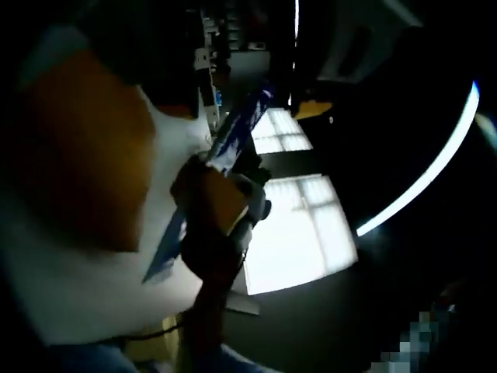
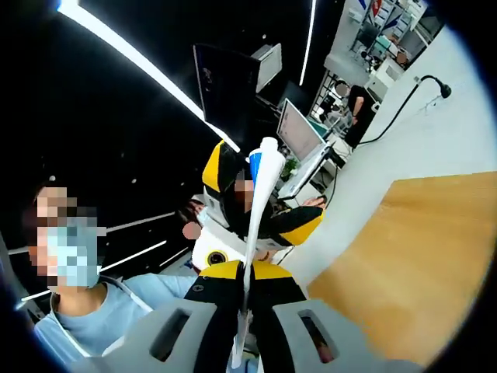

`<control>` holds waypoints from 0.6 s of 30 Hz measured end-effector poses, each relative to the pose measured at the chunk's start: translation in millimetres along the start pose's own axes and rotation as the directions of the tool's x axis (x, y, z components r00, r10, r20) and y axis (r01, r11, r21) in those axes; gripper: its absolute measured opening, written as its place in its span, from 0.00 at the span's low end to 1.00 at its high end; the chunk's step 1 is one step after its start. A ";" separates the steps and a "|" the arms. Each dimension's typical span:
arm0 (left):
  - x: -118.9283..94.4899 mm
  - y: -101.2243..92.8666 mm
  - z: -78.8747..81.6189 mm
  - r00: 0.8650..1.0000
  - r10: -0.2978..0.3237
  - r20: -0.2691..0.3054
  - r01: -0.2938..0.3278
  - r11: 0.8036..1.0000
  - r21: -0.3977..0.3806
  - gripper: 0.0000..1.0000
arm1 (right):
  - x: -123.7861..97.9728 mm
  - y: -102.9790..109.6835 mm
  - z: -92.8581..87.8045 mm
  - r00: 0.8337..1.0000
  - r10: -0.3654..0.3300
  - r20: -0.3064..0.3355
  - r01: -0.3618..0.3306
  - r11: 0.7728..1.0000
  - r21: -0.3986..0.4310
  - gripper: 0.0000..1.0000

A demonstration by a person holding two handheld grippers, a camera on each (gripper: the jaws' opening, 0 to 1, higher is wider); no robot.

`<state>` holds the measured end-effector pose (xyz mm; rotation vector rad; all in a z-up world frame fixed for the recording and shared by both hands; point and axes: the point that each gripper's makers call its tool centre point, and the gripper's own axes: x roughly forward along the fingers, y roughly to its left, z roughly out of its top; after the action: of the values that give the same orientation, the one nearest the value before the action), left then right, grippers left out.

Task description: Pick up the toothpaste unscrew the cap squeeze it onto the small board screw the cap back on and return it to the table

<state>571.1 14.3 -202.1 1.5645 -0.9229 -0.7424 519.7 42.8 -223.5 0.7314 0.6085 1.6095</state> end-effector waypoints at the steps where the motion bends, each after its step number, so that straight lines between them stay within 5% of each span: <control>1: 0.8 -1.6 1.0 1.000 -0.002 0.002 0.002 1.000 0.007 0.48 | 0.3 0.6 -1.0 1.000 0.005 -0.003 -0.005 1.000 0.011 0.02; 5: 4.2 -14.5 -2.3 0.998 -0.064 -0.027 0.065 0.996 0.064 0.26 | -0.1 3.5 -4.6 1.000 0.018 -0.013 -0.018 0.999 0.033 0.02; 14: 5.1 -18.2 -6.2 0.997 -0.065 -0.050 0.064 0.998 -0.007 0.12 | -5.9 9.3 0.5 0.998 0.047 0.045 -0.052 0.993 0.105 0.02; 18: 2.5 -23.0 -6.8 0.994 -0.112 -0.019 0.107 0.977 -0.186 0.10 | -7.4 7.5 1.5 0.997 0.042 0.059 -0.048 0.993 0.107 0.04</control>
<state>582.0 17.1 -223.4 1.4667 -0.7288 -0.8558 516.5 34.3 -217.9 0.8737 0.6458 1.6013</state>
